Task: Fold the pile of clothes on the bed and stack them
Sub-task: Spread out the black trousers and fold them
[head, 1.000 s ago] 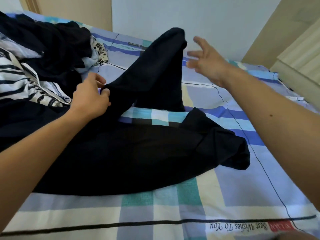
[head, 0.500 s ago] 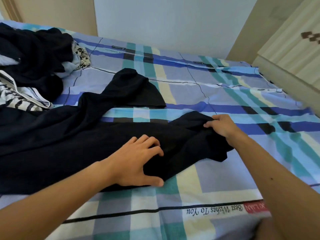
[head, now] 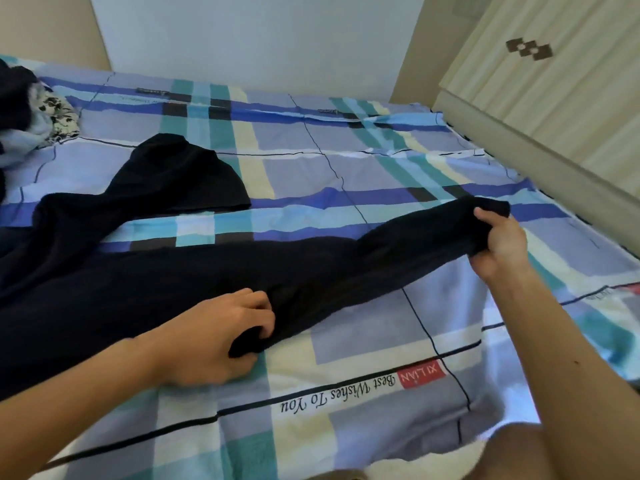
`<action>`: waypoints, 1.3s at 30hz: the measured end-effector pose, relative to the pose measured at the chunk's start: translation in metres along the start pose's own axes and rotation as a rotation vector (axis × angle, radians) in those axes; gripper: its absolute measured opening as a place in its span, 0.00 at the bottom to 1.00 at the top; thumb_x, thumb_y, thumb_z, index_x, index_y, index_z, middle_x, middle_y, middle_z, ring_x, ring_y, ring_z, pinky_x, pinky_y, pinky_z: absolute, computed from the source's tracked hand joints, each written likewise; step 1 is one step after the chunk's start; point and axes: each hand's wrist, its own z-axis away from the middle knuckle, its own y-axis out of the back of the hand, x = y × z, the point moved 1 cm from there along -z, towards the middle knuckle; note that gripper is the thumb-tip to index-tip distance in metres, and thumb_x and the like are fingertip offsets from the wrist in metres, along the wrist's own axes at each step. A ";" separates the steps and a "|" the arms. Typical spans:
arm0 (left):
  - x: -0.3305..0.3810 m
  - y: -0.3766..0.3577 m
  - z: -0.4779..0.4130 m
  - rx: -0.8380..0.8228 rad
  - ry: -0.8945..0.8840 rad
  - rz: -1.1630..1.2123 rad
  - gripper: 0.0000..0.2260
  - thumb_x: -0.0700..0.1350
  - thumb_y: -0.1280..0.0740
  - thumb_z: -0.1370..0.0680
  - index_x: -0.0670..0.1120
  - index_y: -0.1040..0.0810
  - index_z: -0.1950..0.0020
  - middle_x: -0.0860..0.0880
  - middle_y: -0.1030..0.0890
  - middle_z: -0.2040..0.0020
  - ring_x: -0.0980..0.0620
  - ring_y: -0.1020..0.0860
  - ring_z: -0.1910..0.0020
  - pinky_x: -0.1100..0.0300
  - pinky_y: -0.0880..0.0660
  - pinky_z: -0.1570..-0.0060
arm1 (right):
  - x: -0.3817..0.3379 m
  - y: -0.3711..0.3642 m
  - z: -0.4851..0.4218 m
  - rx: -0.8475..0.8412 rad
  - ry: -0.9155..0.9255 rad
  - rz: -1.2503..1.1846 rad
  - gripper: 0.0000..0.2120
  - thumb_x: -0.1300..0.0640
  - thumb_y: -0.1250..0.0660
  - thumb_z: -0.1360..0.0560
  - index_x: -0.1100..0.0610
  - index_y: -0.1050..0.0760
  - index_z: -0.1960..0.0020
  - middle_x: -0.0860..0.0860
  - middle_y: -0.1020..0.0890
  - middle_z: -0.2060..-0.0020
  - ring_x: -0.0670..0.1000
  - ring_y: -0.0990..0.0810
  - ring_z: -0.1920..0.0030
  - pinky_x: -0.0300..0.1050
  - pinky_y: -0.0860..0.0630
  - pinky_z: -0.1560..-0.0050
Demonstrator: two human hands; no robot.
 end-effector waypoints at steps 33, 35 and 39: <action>0.057 -0.089 -0.176 0.177 0.265 -0.265 0.33 0.66 0.58 0.22 0.54 0.45 0.19 0.48 0.47 0.18 0.48 0.54 0.19 0.46 0.56 0.21 | 0.032 0.075 -0.087 0.056 -0.111 0.978 0.47 0.29 0.31 0.35 0.58 0.34 0.27 0.56 0.26 0.32 0.61 0.26 0.34 0.59 0.27 0.35; 0.057 -0.089 -0.176 0.168 0.267 -0.279 0.33 0.66 0.59 0.22 0.55 0.48 0.18 0.49 0.50 0.18 0.49 0.57 0.19 0.47 0.58 0.21 | 0.035 0.064 -0.089 0.013 -0.156 0.948 0.42 0.36 0.27 0.31 0.61 0.33 0.28 0.56 0.26 0.33 0.60 0.25 0.37 0.55 0.26 0.40; 0.057 -0.089 -0.177 0.161 0.267 -0.289 0.34 0.67 0.60 0.22 0.56 0.51 0.18 0.50 0.53 0.17 0.49 0.61 0.19 0.45 0.60 0.21 | 0.033 0.054 -0.095 -0.055 -0.141 0.778 0.26 0.53 0.23 0.29 0.63 0.26 0.37 0.57 0.19 0.44 0.56 0.20 0.49 0.49 0.24 0.54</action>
